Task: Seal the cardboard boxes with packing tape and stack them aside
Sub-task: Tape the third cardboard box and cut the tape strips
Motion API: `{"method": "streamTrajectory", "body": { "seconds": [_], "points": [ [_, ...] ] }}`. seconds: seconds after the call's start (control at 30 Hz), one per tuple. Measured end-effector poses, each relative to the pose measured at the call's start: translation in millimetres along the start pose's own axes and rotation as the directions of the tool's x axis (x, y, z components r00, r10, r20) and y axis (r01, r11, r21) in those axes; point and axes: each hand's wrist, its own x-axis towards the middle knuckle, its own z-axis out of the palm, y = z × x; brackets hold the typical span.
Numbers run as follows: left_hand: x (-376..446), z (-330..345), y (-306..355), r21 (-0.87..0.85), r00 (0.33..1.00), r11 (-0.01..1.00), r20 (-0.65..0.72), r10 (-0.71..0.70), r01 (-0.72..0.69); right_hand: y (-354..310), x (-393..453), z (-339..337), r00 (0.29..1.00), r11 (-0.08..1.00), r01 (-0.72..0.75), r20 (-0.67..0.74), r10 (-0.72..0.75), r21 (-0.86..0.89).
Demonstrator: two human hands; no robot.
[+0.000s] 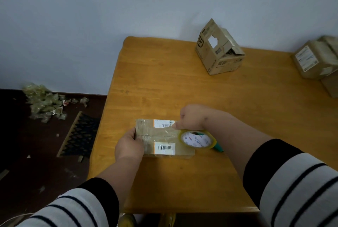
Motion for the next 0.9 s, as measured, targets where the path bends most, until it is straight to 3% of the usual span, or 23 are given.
{"method": "streamTrajectory", "body": {
  "seconds": [0.13, 0.27, 0.37, 0.5, 0.57, 0.7, 0.73, 0.8, 0.83, 0.9],
  "points": [
    [-0.2, -2.9, 4.6, 0.172, 0.999, 0.984, 0.044, 0.031, -0.039, 11.0, -3.8, 2.7, 0.999, 0.997, 0.035, 0.026, -0.036, 0.063],
    [-5.7, -3.6, 13.6, 0.398, 0.993, 0.911, 0.081, 0.086, -0.111, 24.8, -9.7, 7.1, 0.999, 0.957, 0.038, -0.026, -0.032, 0.288],
    [-0.7, -4.7, 16.3, 0.390, 0.992, 0.912, 0.072, 0.107, -0.126, 35.3, -18.6, 5.4, 0.999, 0.892, 0.016, 0.035, -0.035, 0.451],
    [10.7, -6.9, 18.2, 0.340, 0.994, 0.934, 0.040, 0.101, -0.108, 47.0, -27.9, 7.4, 0.973, 0.708, -0.106, 0.220, -0.072, 0.698],
    [15.5, -7.5, 19.3, 0.311, 0.994, 0.944, 0.025, 0.109, -0.112, 50.3, -30.8, 10.8, 0.946, 0.660, -0.137, 0.294, -0.133, 0.739],
    [21.1, -18.2, 25.7, 0.338, 0.996, 0.937, -0.008, 0.094, -0.086, 54.2, -33.1, 16.7, 0.940, 0.666, -0.082, 0.281, -0.196, 0.741],
    [20.4, -22.3, 28.1, 0.433, 0.988, 0.894, -0.041, 0.147, -0.115, 54.6, -33.5, 17.7, 0.938, 0.651, -0.072, 0.273, -0.214, 0.755],
    [14.7, -25.9, 28.5, 0.643, 0.905, 0.710, -0.061, 0.420, -0.286, 53.8, -33.8, 19.8, 0.935, 0.614, -0.065, 0.263, -0.239, 0.787],
    [11.2, -24.2, 26.2, 0.671, 0.839, 0.629, -0.018, 0.544, -0.393, 53.0, -33.2, 20.9, 0.934, 0.603, -0.060, 0.258, -0.247, 0.795],
    [1.7, -16.3, 17.3, 0.605, 0.790, 0.587, 0.118, 0.602, -0.538, 49.4, -32.7, 22.9, 0.939, 0.598, -0.047, 0.239, -0.246, 0.800]
  ]
}}
